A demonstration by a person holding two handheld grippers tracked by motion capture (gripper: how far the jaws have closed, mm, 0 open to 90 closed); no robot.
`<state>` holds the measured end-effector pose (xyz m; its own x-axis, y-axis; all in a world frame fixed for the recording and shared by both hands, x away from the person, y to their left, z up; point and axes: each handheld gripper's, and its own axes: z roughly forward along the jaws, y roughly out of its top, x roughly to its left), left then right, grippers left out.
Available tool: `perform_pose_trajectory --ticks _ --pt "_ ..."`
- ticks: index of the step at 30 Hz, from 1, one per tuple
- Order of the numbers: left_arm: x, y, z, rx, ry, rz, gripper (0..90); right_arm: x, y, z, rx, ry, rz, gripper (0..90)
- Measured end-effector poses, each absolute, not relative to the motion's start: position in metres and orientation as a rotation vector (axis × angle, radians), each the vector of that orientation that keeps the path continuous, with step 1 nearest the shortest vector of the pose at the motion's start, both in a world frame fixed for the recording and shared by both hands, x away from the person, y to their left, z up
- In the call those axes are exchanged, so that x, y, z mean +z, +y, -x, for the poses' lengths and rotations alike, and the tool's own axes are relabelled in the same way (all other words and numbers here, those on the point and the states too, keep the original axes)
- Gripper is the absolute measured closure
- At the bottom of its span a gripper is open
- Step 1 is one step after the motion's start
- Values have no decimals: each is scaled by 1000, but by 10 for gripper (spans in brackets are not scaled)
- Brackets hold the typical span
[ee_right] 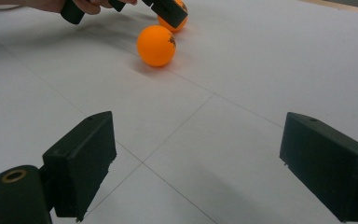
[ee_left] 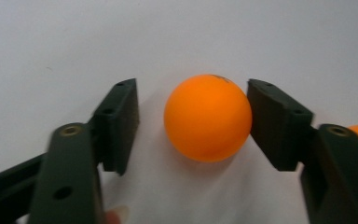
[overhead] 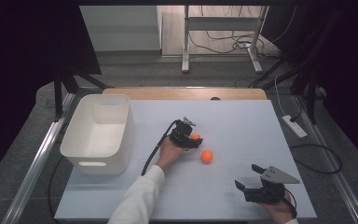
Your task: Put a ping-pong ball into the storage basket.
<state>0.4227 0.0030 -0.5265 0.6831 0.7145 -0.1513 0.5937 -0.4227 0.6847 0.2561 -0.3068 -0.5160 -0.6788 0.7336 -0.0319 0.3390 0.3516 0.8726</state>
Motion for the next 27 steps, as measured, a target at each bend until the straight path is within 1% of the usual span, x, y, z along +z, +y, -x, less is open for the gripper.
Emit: perform_pose_trajectory --ticks 3,11,27 --pt "-524 3 -422 227 971 -2154 500 -516 -306 -255 1271 2199 -933 102" --pt "-521 3 -420 247 956 -2146 509 -515 -307 -255 1265 2197 -935 102" --pt "-504 11 -410 266 921 -2109 510 -515 -308 -254 1272 2180 -935 102"
